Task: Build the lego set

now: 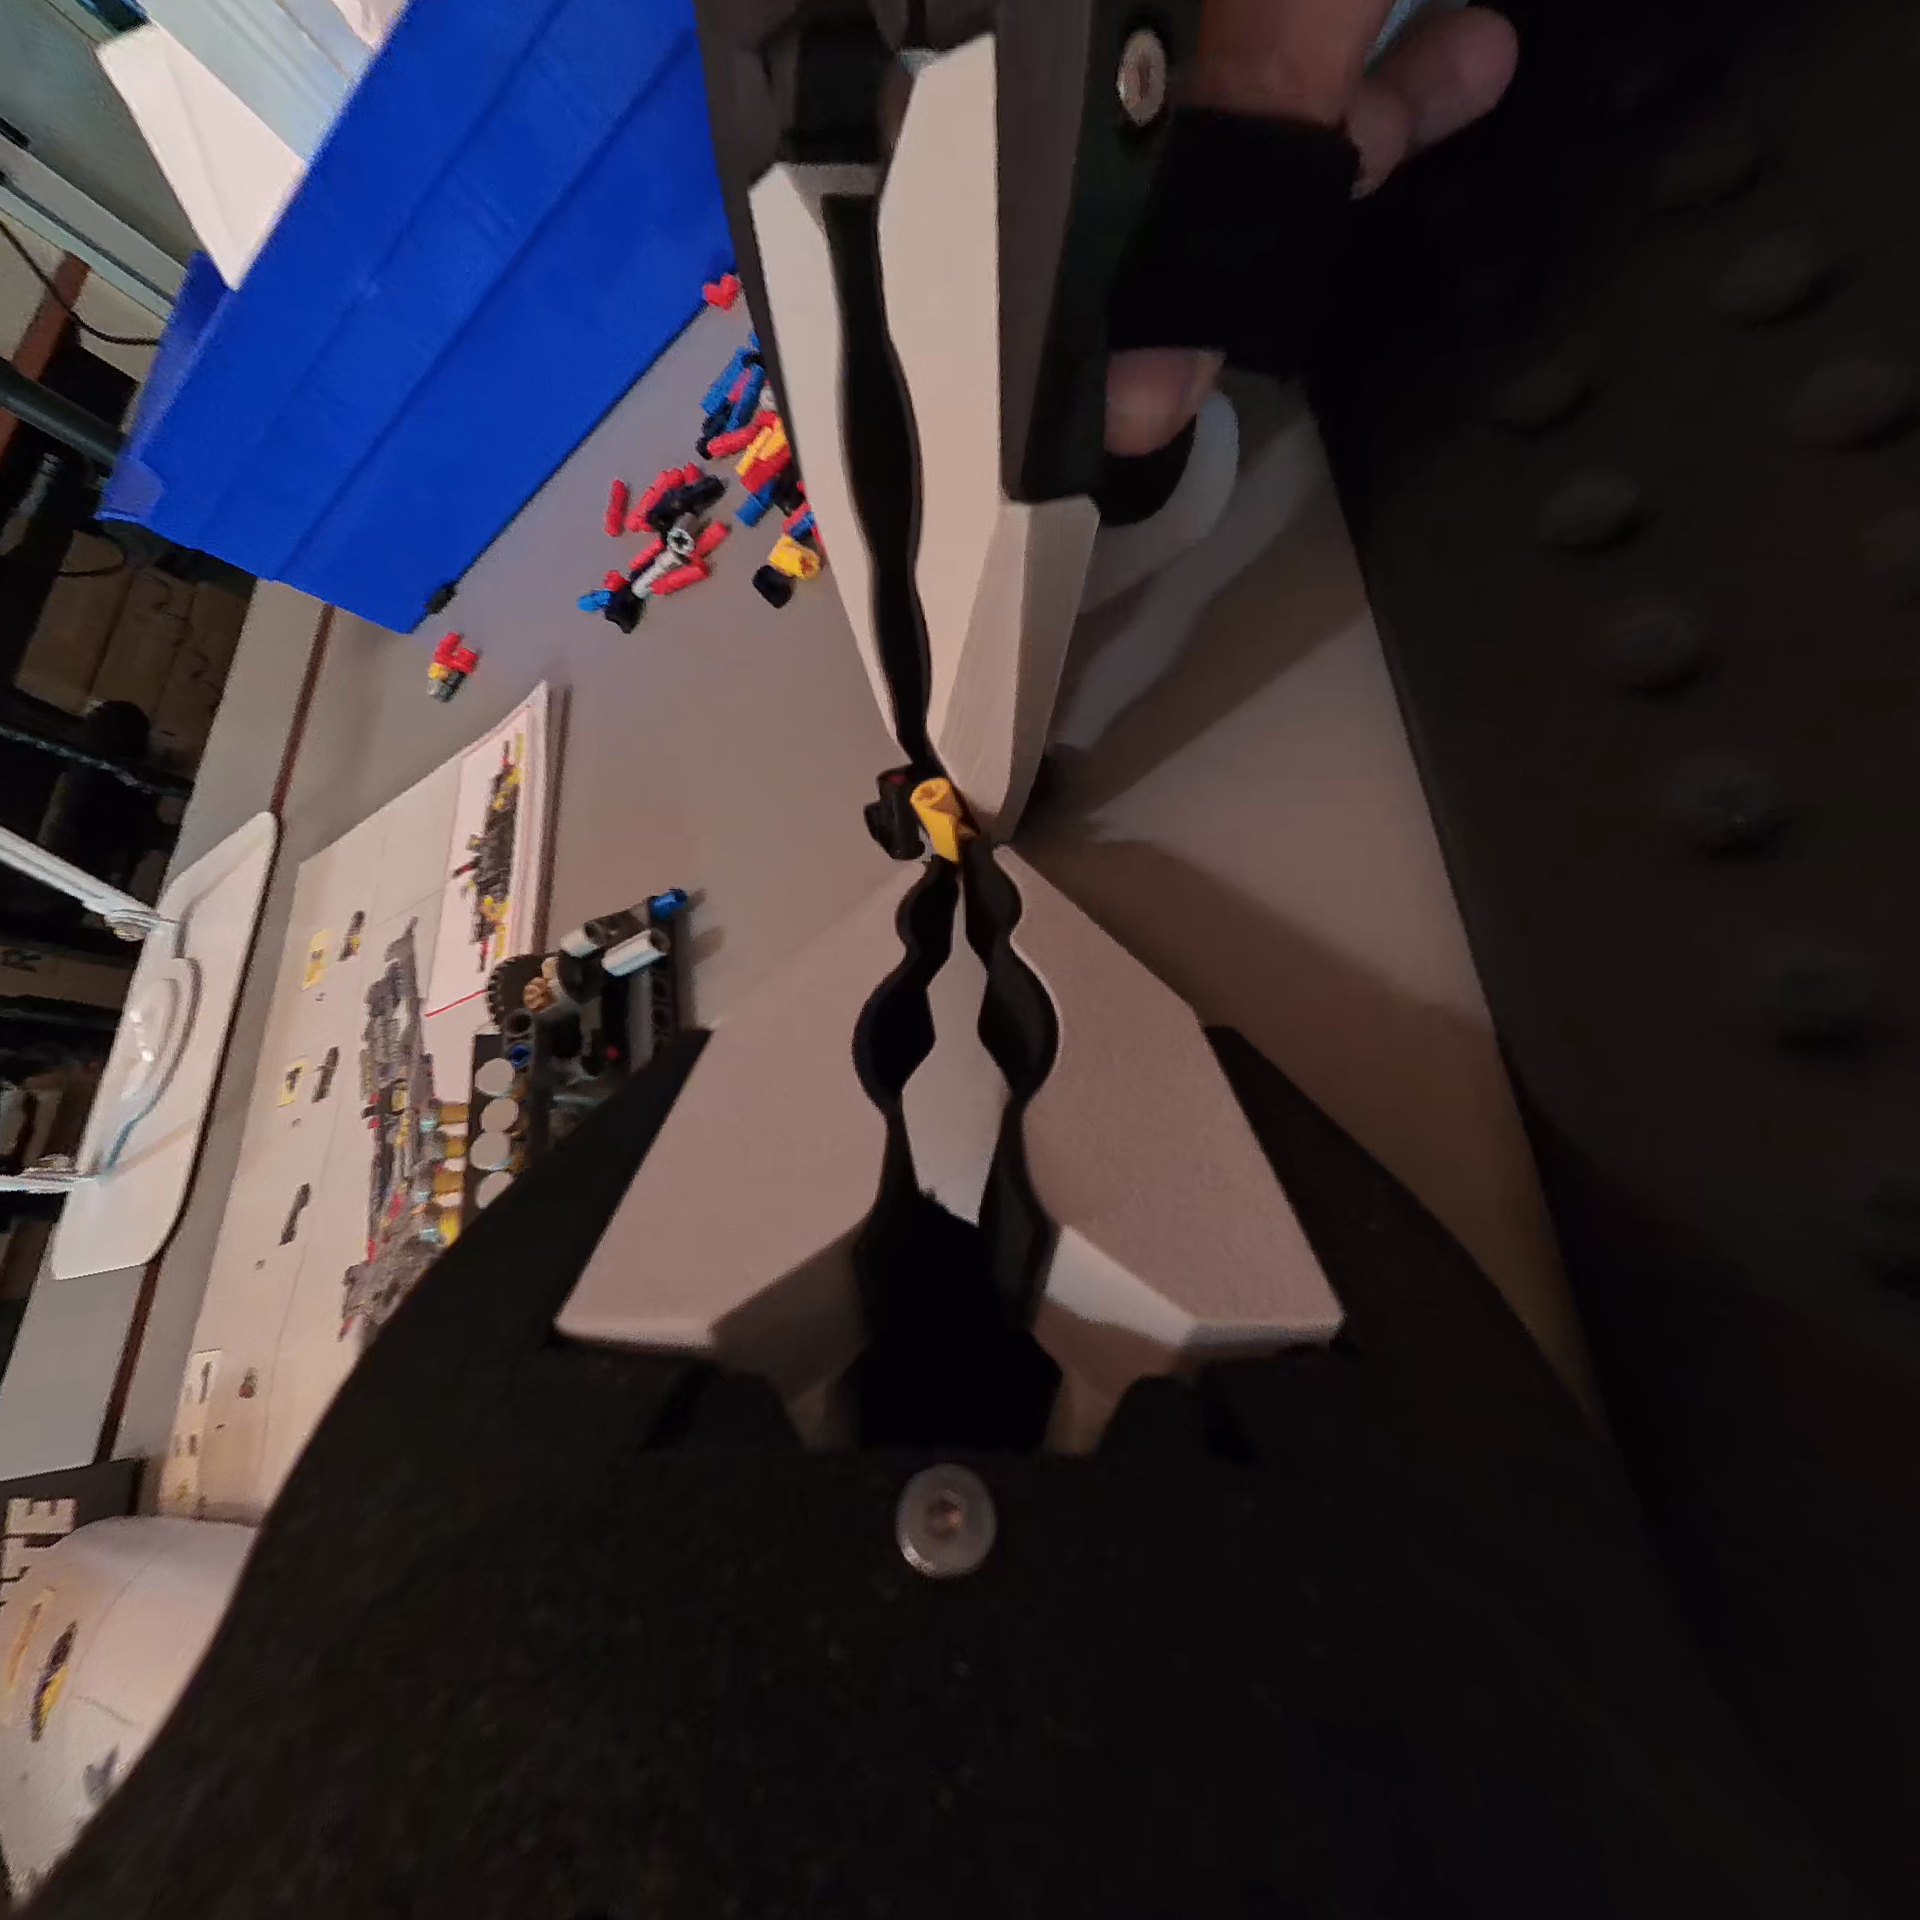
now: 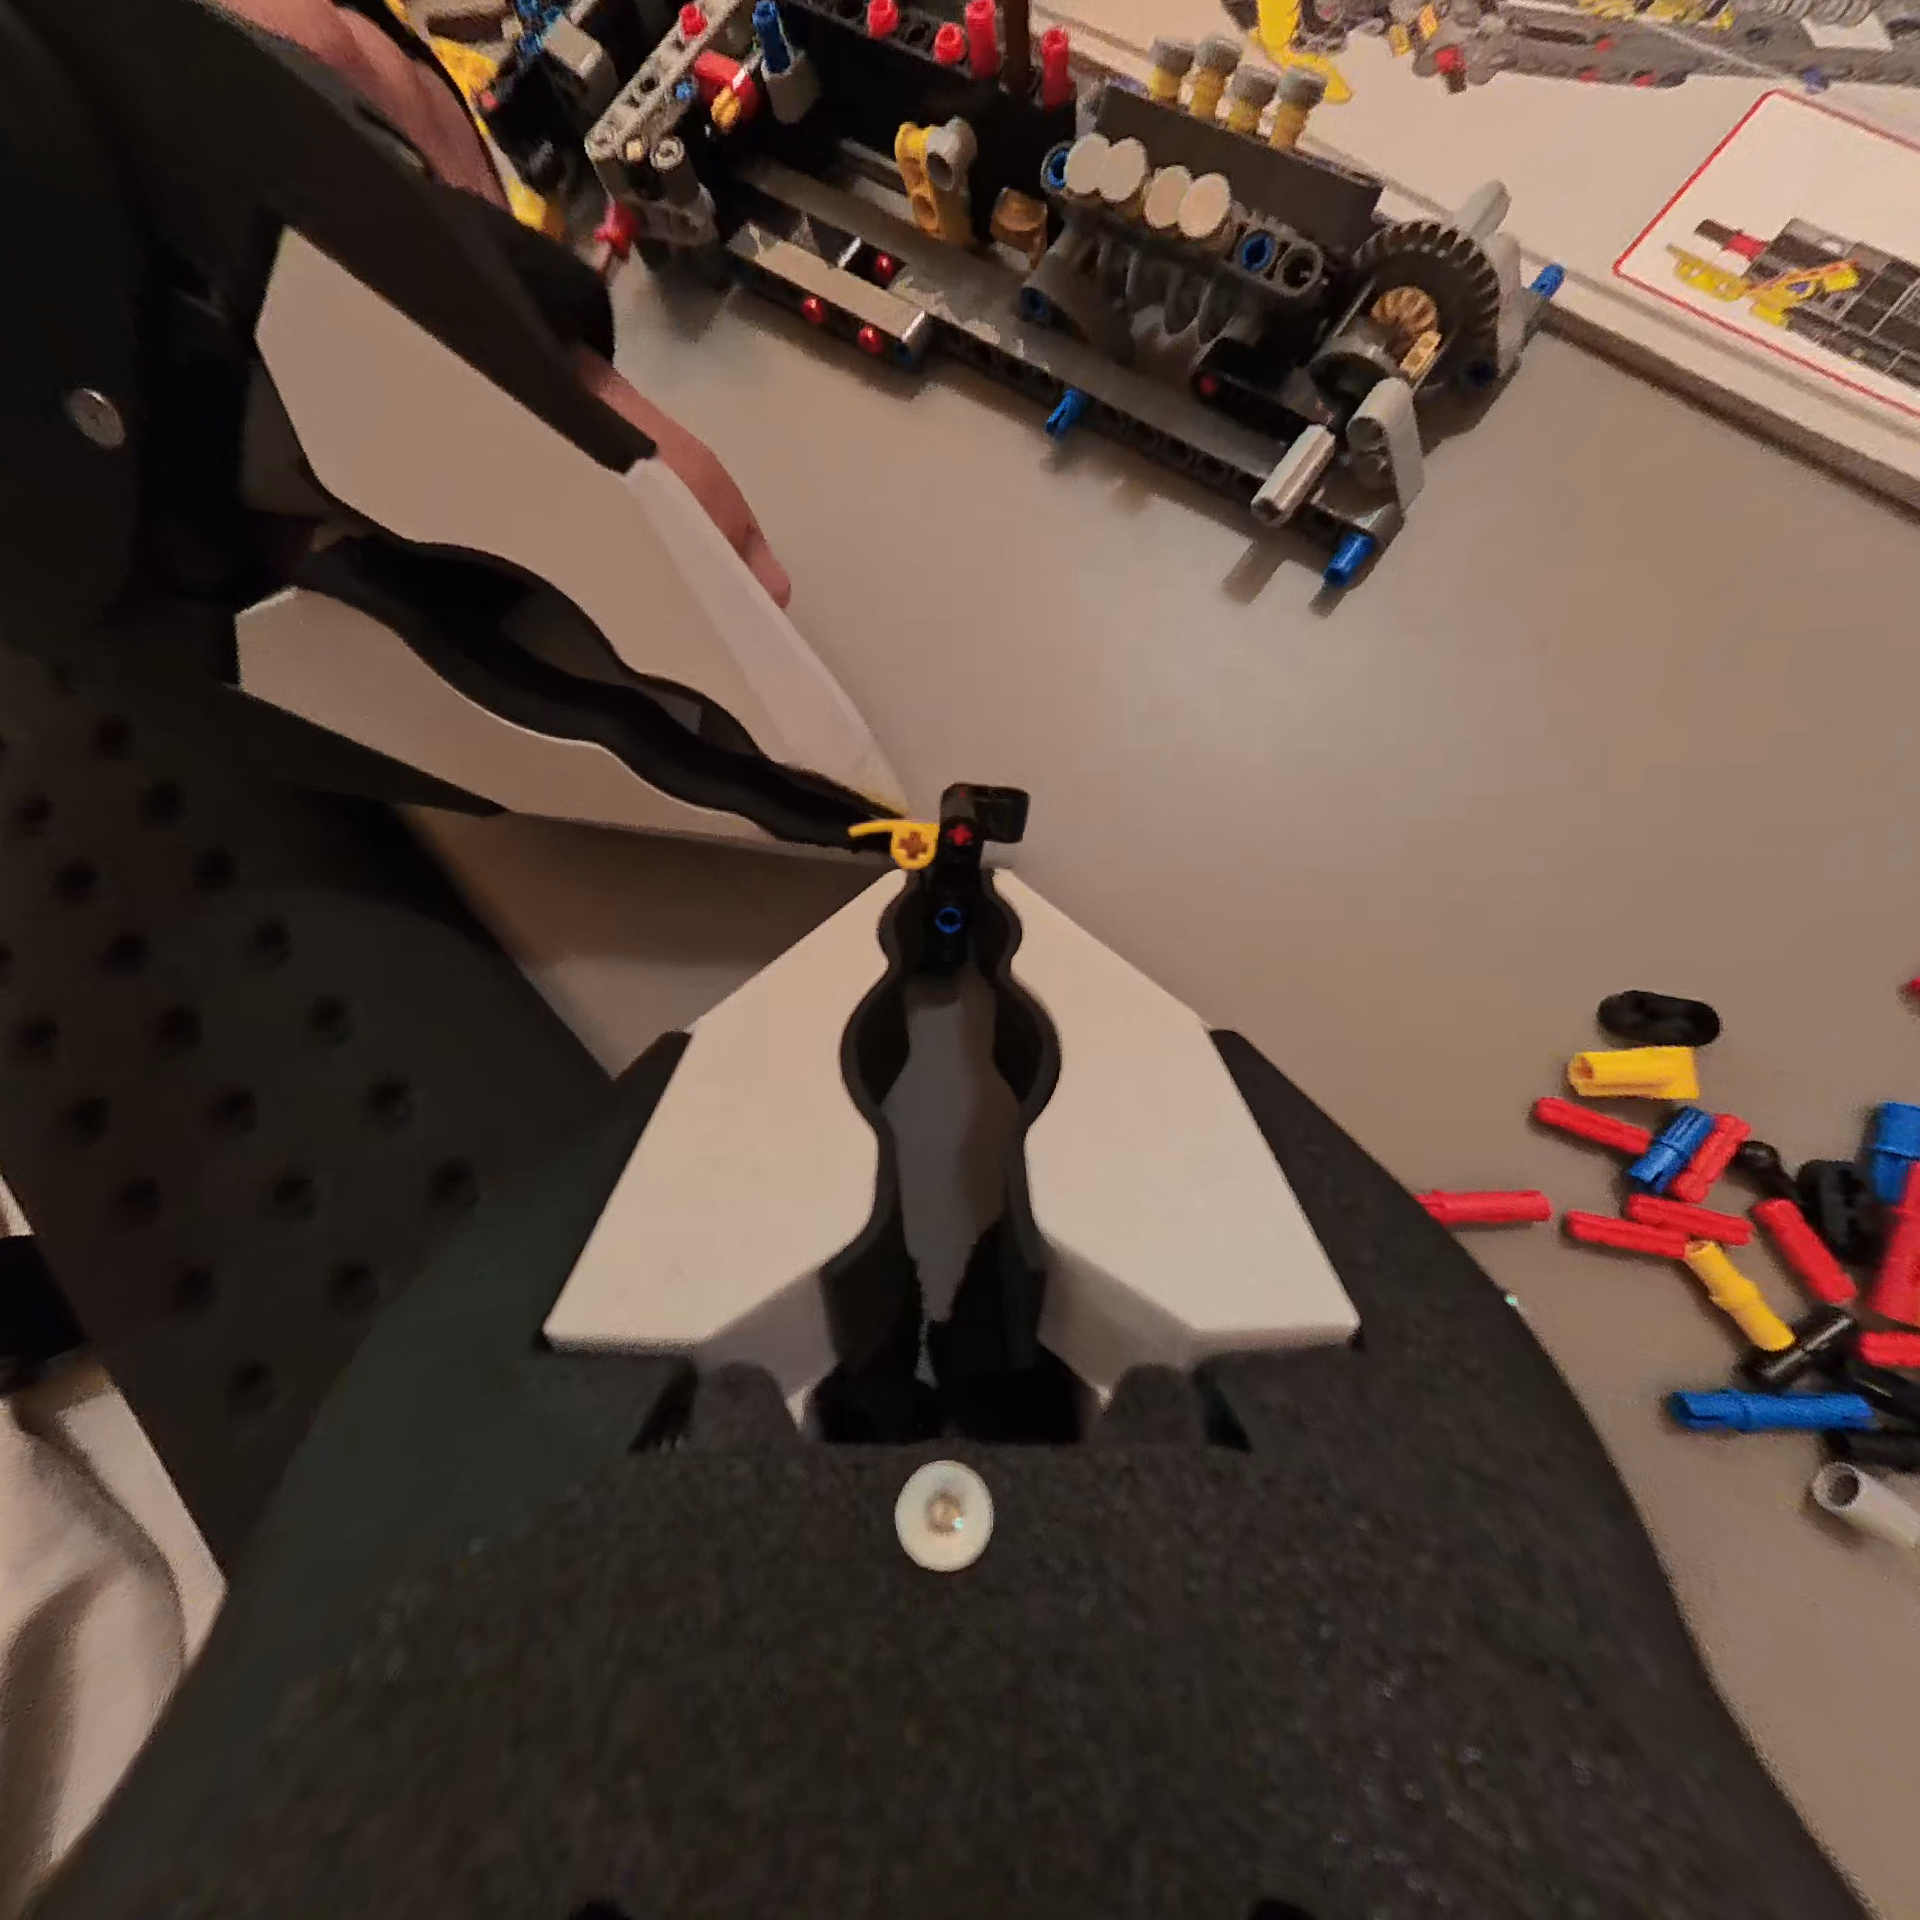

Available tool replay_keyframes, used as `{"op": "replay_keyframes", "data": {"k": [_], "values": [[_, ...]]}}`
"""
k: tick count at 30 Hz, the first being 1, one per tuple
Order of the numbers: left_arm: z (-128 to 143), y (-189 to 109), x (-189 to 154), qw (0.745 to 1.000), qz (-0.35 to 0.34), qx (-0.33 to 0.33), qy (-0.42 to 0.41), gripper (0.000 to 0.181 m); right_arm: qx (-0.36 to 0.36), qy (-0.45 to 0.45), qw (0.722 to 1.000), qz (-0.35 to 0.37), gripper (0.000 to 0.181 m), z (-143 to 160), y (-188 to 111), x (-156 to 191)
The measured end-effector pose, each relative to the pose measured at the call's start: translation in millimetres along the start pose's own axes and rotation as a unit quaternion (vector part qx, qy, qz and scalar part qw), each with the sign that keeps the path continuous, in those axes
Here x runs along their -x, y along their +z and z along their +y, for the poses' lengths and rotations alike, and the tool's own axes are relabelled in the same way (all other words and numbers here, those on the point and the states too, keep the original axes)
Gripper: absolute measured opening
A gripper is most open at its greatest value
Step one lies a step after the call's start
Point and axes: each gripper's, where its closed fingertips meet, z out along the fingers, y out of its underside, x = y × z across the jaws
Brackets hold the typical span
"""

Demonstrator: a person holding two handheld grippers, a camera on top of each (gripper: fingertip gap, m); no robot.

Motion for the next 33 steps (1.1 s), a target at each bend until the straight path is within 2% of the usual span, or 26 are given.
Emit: {"op": "replay_keyframes", "data": {"k": [5, 8, 10, 13, 16, 19, 24, 27, 29, 31, 33], "values": [[-2.2, -4.4, 7.4, 0.999, -0.025, -0.003, 0.027, 0.0, -0.022, 0.036, 0.998, -0.051, 0.013, -5.6, -5.3, 4.6], [0.7, -6.1, 14.5, 0.999, -0.039, 0.001, 0.021, 0.0, -0.036, 0.057, 0.994, -0.081, 0.026, -9.7, -8.4, 7.9], [-3.2, -9.2, 18.4, 0.999, -0.036, -0.01, -0.009, 0.0, -0.052, 0.085, 0.99, -0.102, 0.027, -14.6, -11.0, 7.9], [-12.2, -12.7, 22.3, 0.989, 0.005, -0.04, -0.14, 0.0, -0.063, 0.075, 0.988, -0.116, 0.031, -18.6, -12.3, 12.1], [-13.5, -16.7, 34.5, 0.969, 0.024, -0.06, -0.237, 0.0, -0.079, 0.012, 0.995, -0.051, 0.029, -24.1, -13.2, 8.6], [-16.1, -19.4, 36.5, 0.941, 0.06, -0.082, -0.323, 0.0, -0.126, -0.033, 0.991, 0.041, 0.029, -37.9, -21.5, -2.8], [-20.7, -21.6, 34.0, 0.904, 0.108, -0.102, -0.4, 0.0, -0.167, -0.115, 0.972, 0.122, 0.024, -49.5, -31.3, -5.6], [-20.6, -21.2, 24.0, 0.904, 0.139, -0.091, -0.395, 0.0, -0.158, -0.189, 0.956, 0.157, 0.013, -47.1, -30.5, -2.2], [-19.1, -20.5, 24.0, 0.912, 0.129, -0.085, -0.38, 0.001, -0.144, -0.231, 0.947, 0.172, 0.009, -43.2, -28.6, -1.6], [-16.6, -18.9, 23.7, 0.92, 0.12, -0.07, -0.365, 0.003, -0.132, -0.222, 0.953, 0.158, 0.008, -40.3, -25.6, -1.0], [-17.5, -18.4, 24.9, 0.918, 0.117, -0.073, -0.372, 0.006, -0.135, -0.221, 0.953, 0.156, 0.008, -41.1, -26.3, -1.8]]}}
